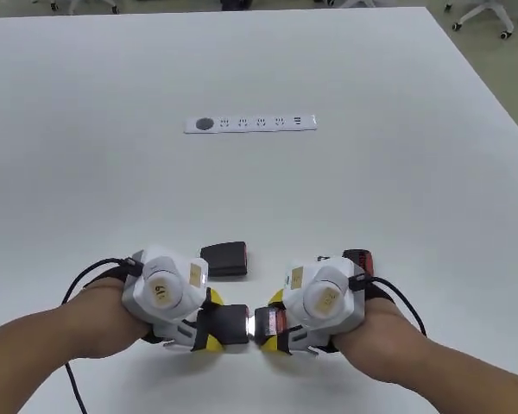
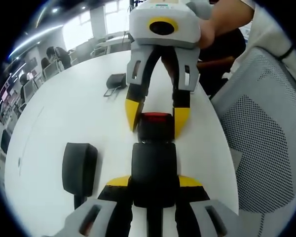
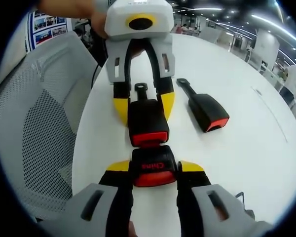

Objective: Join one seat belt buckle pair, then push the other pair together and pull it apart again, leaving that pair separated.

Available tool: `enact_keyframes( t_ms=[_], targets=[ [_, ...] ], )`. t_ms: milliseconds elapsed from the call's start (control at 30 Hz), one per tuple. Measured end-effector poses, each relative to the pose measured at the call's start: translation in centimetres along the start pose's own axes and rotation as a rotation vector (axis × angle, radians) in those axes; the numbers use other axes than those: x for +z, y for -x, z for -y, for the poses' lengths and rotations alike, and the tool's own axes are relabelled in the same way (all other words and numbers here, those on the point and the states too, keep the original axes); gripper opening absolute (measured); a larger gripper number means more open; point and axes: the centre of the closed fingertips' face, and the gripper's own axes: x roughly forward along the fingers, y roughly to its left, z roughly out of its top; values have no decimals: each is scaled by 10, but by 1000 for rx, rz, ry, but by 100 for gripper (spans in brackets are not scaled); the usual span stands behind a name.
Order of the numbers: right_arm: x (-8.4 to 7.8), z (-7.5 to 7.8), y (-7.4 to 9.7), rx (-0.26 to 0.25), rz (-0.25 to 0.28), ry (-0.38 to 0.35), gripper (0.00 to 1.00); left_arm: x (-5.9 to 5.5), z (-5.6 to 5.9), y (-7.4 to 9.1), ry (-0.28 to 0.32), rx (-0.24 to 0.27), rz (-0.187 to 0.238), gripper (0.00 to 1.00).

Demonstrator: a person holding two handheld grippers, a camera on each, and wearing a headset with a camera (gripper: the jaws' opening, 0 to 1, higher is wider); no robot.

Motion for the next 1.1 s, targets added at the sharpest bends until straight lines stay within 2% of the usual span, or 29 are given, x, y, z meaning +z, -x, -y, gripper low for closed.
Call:
enact_keyframes(
  t_ms=[33,167,933,1000,1100],
  targets=[
    [-1,-1,0,0,-3,12,32,0,0,0,4,-2,9,33],
    [-2,1,4,3,-12,35,31,0,-2,-1,-1,-7,2,33],
    [-4,3,5,13,-47,28,32,-1,-3,-1,11,7,10,33],
    [-4,3,5,9,-53,32,33,0,-3,-1,20,7,1,33],
    [-5,3,5,4,-62,25,33,1,-1,-1,-2,7,-30,34]
  ],
)
